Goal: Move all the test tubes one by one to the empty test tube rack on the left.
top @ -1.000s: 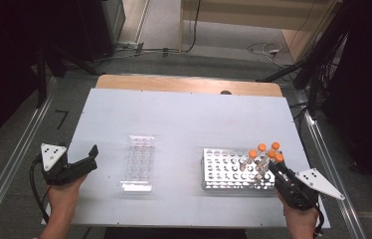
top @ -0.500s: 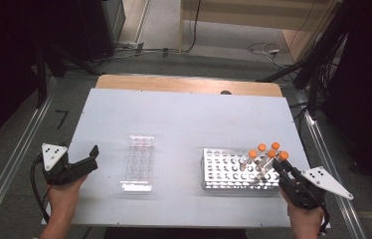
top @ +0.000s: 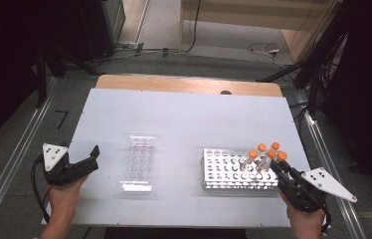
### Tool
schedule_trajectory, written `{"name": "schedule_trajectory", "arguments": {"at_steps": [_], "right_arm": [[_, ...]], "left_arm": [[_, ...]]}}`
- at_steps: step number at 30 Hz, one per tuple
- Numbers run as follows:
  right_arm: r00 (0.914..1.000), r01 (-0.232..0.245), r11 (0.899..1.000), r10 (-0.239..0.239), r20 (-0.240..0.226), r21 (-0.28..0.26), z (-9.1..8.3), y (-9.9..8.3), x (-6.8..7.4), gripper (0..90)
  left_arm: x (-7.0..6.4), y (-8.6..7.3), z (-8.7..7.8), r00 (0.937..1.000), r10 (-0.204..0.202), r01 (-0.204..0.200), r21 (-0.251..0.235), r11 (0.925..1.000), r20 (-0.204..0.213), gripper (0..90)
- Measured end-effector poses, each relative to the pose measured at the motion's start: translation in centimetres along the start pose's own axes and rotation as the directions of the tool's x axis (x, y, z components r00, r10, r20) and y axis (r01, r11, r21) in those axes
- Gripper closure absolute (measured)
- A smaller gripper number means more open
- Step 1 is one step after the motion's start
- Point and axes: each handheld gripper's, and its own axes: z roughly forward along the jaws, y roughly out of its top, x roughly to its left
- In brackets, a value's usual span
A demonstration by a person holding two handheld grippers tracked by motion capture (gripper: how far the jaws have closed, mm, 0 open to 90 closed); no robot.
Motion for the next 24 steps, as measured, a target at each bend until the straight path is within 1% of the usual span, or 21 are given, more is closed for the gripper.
{"name": "schedule_trajectory", "arguments": {"at_steps": [1, 4, 5, 6, 7, 8, 12, 13, 17, 18, 20, 21, 23, 24], "right_arm": [[1.0, 0.0, 1.0, 0.0, 0.0, 0.0, 0.0, 0.0, 0.0, 72.2], [0.9997, 0.003, 1.0, -0.003, -0.025, 0.002, 0.0, 0.1, 0.6, 72.2], [0.9997, 0.003, 1.0, -0.003, -0.025, 0.002, 0.0, 0.1, 0.6, 72.2], [0.9991, 0.009, 1.0, -0.008, -0.041, 0.005, 0.0, 0.2, 0.9, 72.2], [0.9991, 0.009, 1.0, -0.008, -0.041, 0.005, 0.0, 0.2, 0.9, 72.2], [0.9981, 0.019, 1.0, -0.018, -0.059, 0.007, 0.0, 0.4, 1.3, 72.2], [0.9954, 0.023, 1.0, -0.023, -0.093, 0.004, 0.1, 0.6, 2.1, 72.2], [0.9954, 0.023, 1.0, -0.023, -0.093, 0.004, 0.1, 0.6, 2.1, 72.2], [0.9913, 0.035, 0.999, -0.034, -0.127, 0.006, 0.4, 1.0, 3.0, 72.2], [0.9913, 0.035, 0.999, -0.034, -0.127, 0.006, 0.4, 1.0, 3.0, 72.2], [0.9883, 0.044, 0.999, -0.043, -0.146, 0.006, 0.6, 1.2, 3.6, 72.2], [0.9883, 0.044, 0.999, -0.043, -0.146, 0.006, 0.6, 1.2, 3.6, 72.2], [0.9848, 0.056, 0.998, -0.054, -0.165, 0.004, 0.9, 1.3, 4.2, 72.2], [0.9848, 0.056, 0.998, -0.054, -0.165, 0.004, 0.9, 1.3, 4.2, 72.2]], "left_arm": [[0.0, 0.0, 0.0, 1.0, 0.001, -0.001, 0.0, 1.0, 0.001, 3.1], [-0.2, 0.0, -0.1, 1.0, 0.006, -0.006, -0.003, 1.0, 0.007, 3.2], [-0.3, 0.0, -0.1, 0.9999, 0.006, -0.006, -0.004, 1.0, 0.008, 3.2], [-0.3, 0.1, -0.1, 0.9999, 0.01, -0.01, -0.002, 0.9999, 0.01, 3.3], [-0.4, 0.1, -0.2, 0.9999, 0.009, -0.009, -0.002, 1.0, 0.014, 3.3], [-0.5, 0.1, -0.2, 0.9998, 0.011, -0.01, -0.003, 0.9999, 0.019, 3.4], [-0.9, 0.1, -0.2, 0.9992, 0.006, -0.006, -0.004, 1.0, 0.04, 3.7], [-1.0, 0.2, -0.3, 0.9988, 0.006, -0.005, -0.007, 1.0, 0.049, 3.7], [-1.6, 0.4, -0.4, 0.9977, 0.014, -0.014, -0.011, 0.9998, 0.066, 3.7], [-1.8, 0.5, -0.4, 0.9974, 0.015, -0.014, -0.014, 0.9998, 0.07, 3.7], [-2.0, 0.7, -0.4, 0.9964, 0.015, -0.013, -0.016, 0.9998, 0.083, 4.5], [-2.1, 0.7, -0.5, 0.9955, 0.014, -0.012, -0.018, 0.9998, 0.093, 4.5], [-2.3, 0.8, -0.5, 0.9948, 0.02, -0.018, -0.02, 0.9996, 0.099, 4.7], [-2.4, 0.8, -0.5, 0.9943, 0.017, -0.015, -0.022, 0.9996, 0.105, 4.7]]}}
